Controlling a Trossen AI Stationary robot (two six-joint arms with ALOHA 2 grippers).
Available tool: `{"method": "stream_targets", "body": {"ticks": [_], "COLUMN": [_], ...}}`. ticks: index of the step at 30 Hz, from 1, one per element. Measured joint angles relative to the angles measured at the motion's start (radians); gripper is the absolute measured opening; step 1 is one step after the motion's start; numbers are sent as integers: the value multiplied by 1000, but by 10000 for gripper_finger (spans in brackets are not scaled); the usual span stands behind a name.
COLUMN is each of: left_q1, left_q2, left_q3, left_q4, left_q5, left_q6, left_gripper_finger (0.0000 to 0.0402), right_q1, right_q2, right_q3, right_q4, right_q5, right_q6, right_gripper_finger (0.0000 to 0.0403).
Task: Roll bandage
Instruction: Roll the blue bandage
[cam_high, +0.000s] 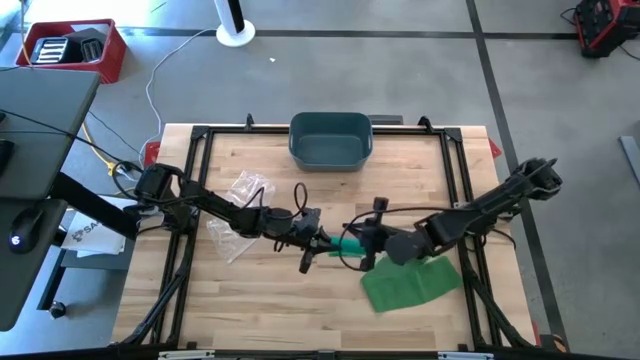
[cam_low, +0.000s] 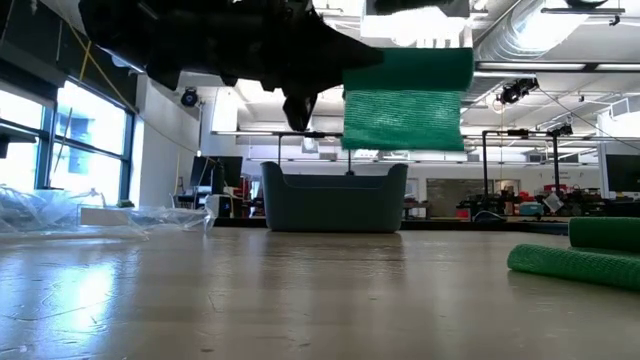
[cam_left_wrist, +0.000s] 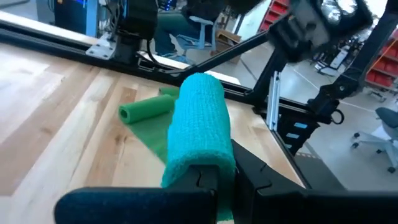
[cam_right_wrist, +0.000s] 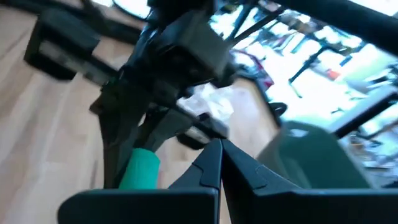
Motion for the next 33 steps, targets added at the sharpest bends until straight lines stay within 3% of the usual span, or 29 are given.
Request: {"method": "stream_targets", "body": {"ticks": [3,6,9,13,16,19,26,33], "left_q1": [-13,-27,-41,-66,-91,-114,-153,-170], "left_q2": [-18,-45,-82,-154,-208,-249,-273,-273], "left_q3": [-1,-1,-1,-1,-1,-1,-1,-1], "left_q4": [-6,-9,-39,-150,-222,-259,-261,-235], "left_q5": [1,1,-4,-70,-169,-231,-243,-293], "left_q6": [48,105,167,278,395,511,685,730], "left_gripper_finger": [7,7,7,7,7,7,7,7], "right_q1": [33,62,87,121,163,189,190,191], "right_q2": [-46,-104,-159,-193,-182,-150,-54,-9], "right_q3": [0,0,0,-4,-51,-111,-183,-183], "right_q4": [-19,-90,-195,-290,-193,-34,244,337], "right_q5": [75,68,-3,-176,-236,-188,-8,-6], "right_q6": [20,78,199,325,300,304,306,293], "right_gripper_finger": [0,8,37,94,129,147,149,149]}}
